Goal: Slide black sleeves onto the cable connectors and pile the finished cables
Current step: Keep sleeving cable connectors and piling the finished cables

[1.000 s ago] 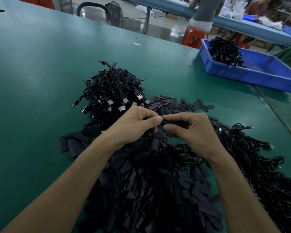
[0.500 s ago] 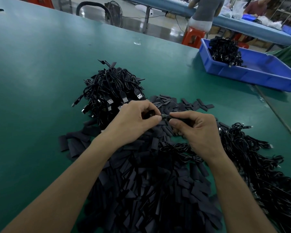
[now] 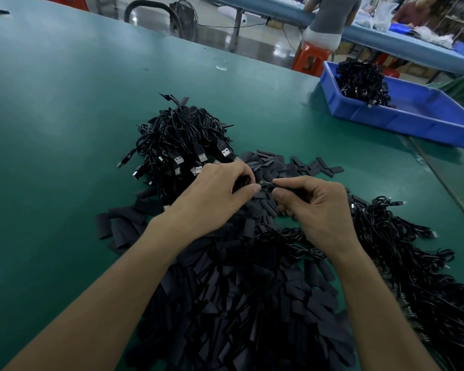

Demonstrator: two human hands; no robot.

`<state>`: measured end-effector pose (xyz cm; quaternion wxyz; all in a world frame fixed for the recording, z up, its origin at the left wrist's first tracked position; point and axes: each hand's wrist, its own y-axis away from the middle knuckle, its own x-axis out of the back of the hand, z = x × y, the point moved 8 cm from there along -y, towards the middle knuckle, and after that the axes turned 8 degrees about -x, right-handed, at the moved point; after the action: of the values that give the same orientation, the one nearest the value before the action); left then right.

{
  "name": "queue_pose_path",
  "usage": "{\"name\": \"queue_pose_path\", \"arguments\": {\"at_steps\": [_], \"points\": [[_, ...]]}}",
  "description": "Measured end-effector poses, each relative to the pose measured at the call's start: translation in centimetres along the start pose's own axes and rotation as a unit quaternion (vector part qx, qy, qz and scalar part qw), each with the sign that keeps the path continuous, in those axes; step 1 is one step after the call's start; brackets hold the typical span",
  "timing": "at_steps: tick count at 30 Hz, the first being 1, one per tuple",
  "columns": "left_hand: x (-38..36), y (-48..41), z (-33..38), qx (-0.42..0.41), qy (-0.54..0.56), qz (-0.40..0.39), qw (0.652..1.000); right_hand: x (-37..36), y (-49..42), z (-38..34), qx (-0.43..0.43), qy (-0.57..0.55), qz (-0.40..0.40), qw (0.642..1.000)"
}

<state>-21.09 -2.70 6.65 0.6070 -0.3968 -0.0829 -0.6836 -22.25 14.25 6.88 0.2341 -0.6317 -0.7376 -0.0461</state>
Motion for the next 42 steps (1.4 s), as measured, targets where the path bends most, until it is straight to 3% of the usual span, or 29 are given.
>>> {"name": "queue_pose_path", "arguments": {"at_steps": [10, 22, 33, 42], "points": [[-0.3, 0.0, -0.1, 0.021, -0.009, 0.001, 1.000, -0.2, -0.3, -0.8, 0.039, 0.059, 0.007, 0.997], [-0.7, 0.2, -0.7, 0.036, 0.070, 0.018, 0.997, 0.0, 0.3, -0.3, 0.031, 0.006, 0.028, 0.999], [-0.9, 0.1, -1.0, 0.052, 0.058, 0.021, 0.997, -0.6, 0.3, -0.5, 0.011, -0.001, 0.030, 0.999], [-1.3, 0.3, -0.3, 0.055, 0.038, 0.047, 0.997, -0.5, 1.1, -0.6, -0.002, -0.044, 0.175, 0.984]]}}
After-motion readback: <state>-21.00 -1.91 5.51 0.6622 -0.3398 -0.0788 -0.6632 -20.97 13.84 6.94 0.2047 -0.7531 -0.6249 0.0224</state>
